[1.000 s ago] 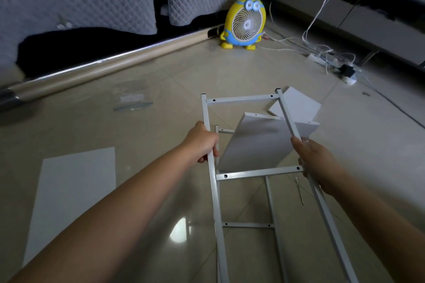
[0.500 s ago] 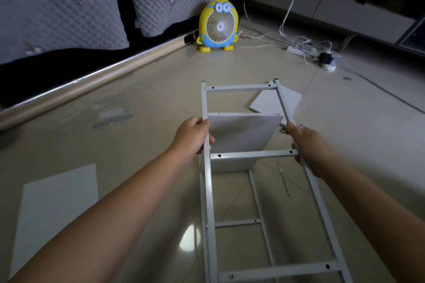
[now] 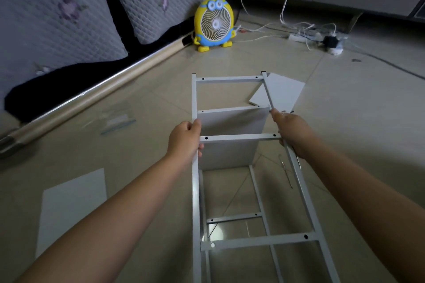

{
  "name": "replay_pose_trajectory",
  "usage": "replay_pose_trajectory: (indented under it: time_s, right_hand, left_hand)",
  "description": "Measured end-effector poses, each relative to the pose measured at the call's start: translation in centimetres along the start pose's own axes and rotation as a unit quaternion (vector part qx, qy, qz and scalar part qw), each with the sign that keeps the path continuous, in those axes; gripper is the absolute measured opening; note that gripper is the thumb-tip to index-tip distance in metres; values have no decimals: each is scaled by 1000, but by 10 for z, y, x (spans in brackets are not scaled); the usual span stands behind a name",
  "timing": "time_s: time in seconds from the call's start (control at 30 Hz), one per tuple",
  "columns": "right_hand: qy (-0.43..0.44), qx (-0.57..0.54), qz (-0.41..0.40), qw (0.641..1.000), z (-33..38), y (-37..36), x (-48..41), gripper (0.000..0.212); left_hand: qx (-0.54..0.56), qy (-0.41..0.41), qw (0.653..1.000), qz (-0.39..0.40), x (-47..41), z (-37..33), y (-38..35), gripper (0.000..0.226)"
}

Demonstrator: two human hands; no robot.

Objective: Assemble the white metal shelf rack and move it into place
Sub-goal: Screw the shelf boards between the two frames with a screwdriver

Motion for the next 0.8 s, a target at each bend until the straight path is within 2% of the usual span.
replay_pose_trajectory:
  time_s: [0.17,0.23,0.37,0.47,0.57,0.63,0.73,0.8]
  right_hand:
    - [10,-50,-12,999,6,6,-5,60]
    - [8,-49,-5,999,6,7,-4,52]
    - [60,-130,41,989,4,8,7,31]
    - [62,-104,44,992,0,8,8,26]
    - [46,-89,19,995,-2,8,3,29]
    - [35,-96,19,995,-5,4,2,30]
    - [6,-107,34,994,-10,-1,1,31]
    - [-19,-116,43,992,-9,1,0,32]
  left_hand:
    - [-9,9,1000,-22,-8,-7,-3,38]
    - [-24,6,999,-36,-11,-10,-1,39]
    - [-10,11,996,-93,-32,-15,15,38]
    - [-68,0,991,-112,-45,-26,19,38]
    - [-184,-31,978,-98,-50,-39,12,43]
    - [-220,-28,972,-79,-54,-38,6,38]
    - [-201,-8,978,-59,-59,-27,3,29]
    - [-131,-2,990,-42,-63,-17,1,23]
Point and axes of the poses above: each hand's wrist, its own x-axis away from the middle knuckle, its own y-axis out of the back of the hand, z = x × y, the point moved 8 cm from there along -x, towards the middle knuckle, and after that the axes turned 1 degree about y, right-handed, at the moved point
